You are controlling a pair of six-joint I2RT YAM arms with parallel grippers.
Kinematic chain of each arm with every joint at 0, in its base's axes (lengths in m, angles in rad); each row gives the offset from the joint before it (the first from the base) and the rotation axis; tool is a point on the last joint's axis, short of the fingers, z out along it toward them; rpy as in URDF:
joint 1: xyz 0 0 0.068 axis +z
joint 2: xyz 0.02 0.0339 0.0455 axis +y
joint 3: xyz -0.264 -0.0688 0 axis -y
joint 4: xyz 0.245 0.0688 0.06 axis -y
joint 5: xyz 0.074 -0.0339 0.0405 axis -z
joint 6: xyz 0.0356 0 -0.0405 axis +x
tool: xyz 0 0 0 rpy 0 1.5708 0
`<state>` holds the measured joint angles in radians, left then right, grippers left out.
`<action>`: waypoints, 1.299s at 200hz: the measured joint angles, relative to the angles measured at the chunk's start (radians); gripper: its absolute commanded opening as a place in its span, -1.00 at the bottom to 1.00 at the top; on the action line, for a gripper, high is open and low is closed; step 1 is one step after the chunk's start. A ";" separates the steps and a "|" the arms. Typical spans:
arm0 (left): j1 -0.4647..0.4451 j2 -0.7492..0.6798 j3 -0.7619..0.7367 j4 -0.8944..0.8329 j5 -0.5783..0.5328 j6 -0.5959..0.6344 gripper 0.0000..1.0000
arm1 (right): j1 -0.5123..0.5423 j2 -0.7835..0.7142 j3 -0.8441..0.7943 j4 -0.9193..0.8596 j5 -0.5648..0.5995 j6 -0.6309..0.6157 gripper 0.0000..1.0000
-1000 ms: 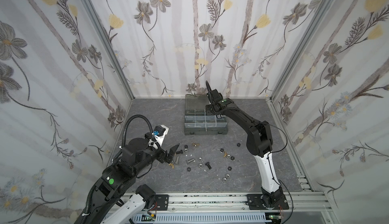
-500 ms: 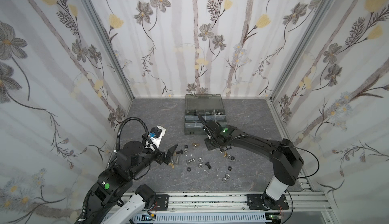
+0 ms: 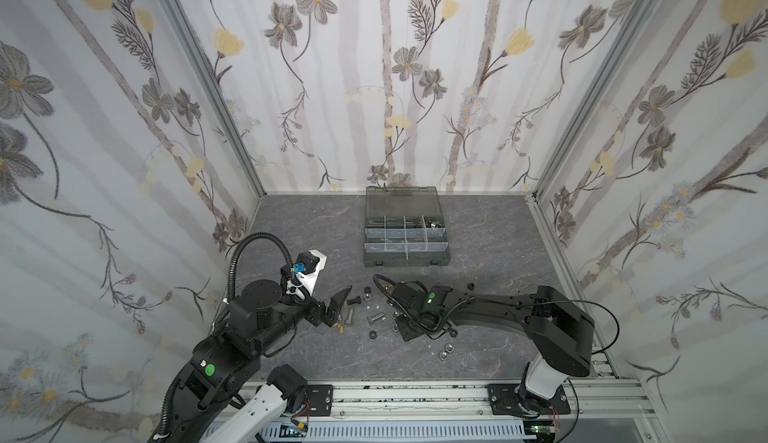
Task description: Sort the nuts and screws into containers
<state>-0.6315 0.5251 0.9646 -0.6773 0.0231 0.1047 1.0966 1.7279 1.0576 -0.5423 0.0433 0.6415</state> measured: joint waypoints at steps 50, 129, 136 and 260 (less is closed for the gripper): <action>-0.001 -0.002 -0.002 0.000 0.001 0.000 1.00 | 0.001 0.027 -0.024 0.005 0.016 0.010 -0.26; -0.001 -0.011 -0.013 0.008 0.008 0.000 1.00 | -0.026 0.068 -0.009 0.031 0.052 0.011 -0.77; -0.001 -0.012 -0.013 0.009 0.008 0.000 1.00 | -0.033 0.067 -0.009 0.041 0.051 0.011 -0.78; -0.001 0.013 -0.013 0.023 0.002 0.000 1.00 | -0.481 0.097 0.465 -0.097 0.149 -0.234 -0.83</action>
<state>-0.6323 0.5377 0.9520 -0.6544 0.0254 0.1043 0.6159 1.8252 1.5230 -0.6388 0.1925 0.4076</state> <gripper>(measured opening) 0.998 0.141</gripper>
